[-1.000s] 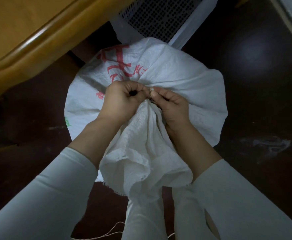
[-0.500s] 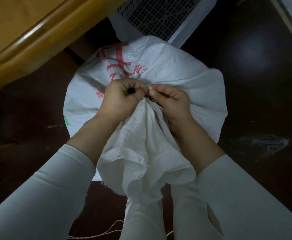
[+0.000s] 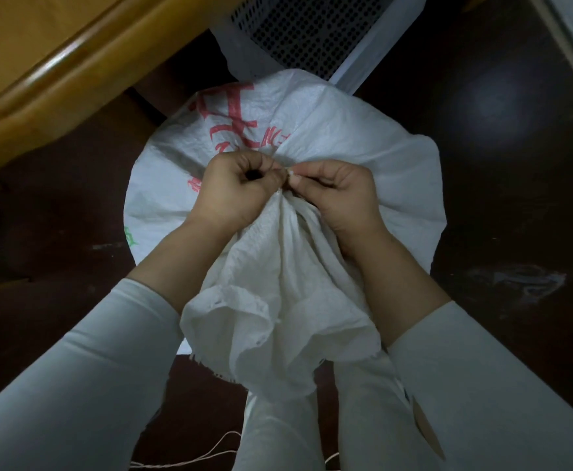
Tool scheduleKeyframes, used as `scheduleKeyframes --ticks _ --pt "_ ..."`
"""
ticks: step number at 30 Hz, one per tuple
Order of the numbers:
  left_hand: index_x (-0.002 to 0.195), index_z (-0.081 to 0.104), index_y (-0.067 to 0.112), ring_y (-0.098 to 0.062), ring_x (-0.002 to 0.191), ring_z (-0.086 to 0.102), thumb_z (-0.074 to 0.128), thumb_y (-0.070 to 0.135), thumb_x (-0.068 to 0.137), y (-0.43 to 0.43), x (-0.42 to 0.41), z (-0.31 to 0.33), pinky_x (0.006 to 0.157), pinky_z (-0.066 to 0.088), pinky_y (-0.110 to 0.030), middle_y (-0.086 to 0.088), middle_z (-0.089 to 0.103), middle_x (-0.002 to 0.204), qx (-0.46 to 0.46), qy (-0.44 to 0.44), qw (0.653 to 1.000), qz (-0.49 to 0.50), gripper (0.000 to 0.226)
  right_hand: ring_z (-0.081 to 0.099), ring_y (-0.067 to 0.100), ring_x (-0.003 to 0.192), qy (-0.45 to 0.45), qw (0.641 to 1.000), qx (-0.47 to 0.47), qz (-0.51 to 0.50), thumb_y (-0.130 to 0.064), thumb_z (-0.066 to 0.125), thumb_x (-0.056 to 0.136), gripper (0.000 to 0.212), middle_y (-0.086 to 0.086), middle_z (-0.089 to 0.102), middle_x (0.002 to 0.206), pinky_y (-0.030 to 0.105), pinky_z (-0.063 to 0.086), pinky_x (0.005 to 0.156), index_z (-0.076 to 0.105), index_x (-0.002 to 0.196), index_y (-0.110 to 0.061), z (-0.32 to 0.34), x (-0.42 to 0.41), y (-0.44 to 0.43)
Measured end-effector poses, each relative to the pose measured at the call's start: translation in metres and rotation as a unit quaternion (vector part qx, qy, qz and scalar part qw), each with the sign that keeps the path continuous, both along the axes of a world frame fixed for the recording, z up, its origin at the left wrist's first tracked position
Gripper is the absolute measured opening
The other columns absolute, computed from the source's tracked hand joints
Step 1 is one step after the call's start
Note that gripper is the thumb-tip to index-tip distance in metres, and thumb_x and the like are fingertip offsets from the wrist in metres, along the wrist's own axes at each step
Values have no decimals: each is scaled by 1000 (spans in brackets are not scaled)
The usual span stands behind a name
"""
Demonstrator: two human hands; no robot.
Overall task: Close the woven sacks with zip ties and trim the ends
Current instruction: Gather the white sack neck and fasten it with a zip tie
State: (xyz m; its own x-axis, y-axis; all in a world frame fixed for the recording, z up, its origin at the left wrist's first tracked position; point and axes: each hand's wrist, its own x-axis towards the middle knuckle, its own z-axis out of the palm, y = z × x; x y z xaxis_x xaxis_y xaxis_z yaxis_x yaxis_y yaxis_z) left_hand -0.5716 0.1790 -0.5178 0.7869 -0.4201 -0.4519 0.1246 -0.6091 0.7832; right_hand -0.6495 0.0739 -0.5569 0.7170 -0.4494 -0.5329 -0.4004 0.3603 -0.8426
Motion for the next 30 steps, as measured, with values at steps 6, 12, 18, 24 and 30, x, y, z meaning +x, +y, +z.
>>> scheduleKeyframes --ticks 6,12,18,24,30 --pt "86 70 5 -18 77 61 64 6 84 0 0 1 81 52 -33 -9 66 80 0 -4 1000 -12 7 66 14 74 0 999 -34 22 4 68 78 10 10 70 80 29 56 80 70 87 2 3 1 -4" --pt "89 69 10 -14 75 61 63 4 85 -2 0 3 82 51 -31 0 64 75 -4 -17 1000 -12 10 67 11 74 -5 997 -68 33 4 69 76 13 10 71 84 27 55 80 72 89 2 4 2 -6" --pt "93 69 13 -22 83 65 65 6 84 -2 -1 5 86 52 -34 -6 67 79 -14 -9 1000 -15 12 67 24 92 11 999 44 -30 5 69 76 20 20 70 99 36 52 93 69 96 4 4 -5 -3" --pt "95 68 15 -16 80 64 64 4 84 -4 -2 4 86 52 -30 1 67 79 -15 -7 1000 -23 15 67 25 94 17 995 81 -49 5 69 76 21 20 70 99 34 53 92 69 97 2 6 -6 -3" --pt "95 70 8 -16 79 64 64 6 85 -3 -3 1 83 52 -29 -5 69 81 -13 3 1000 8 12 69 12 81 8 996 76 -43 3 68 78 13 1 73 79 23 55 82 72 87 -6 5 -9 -4"
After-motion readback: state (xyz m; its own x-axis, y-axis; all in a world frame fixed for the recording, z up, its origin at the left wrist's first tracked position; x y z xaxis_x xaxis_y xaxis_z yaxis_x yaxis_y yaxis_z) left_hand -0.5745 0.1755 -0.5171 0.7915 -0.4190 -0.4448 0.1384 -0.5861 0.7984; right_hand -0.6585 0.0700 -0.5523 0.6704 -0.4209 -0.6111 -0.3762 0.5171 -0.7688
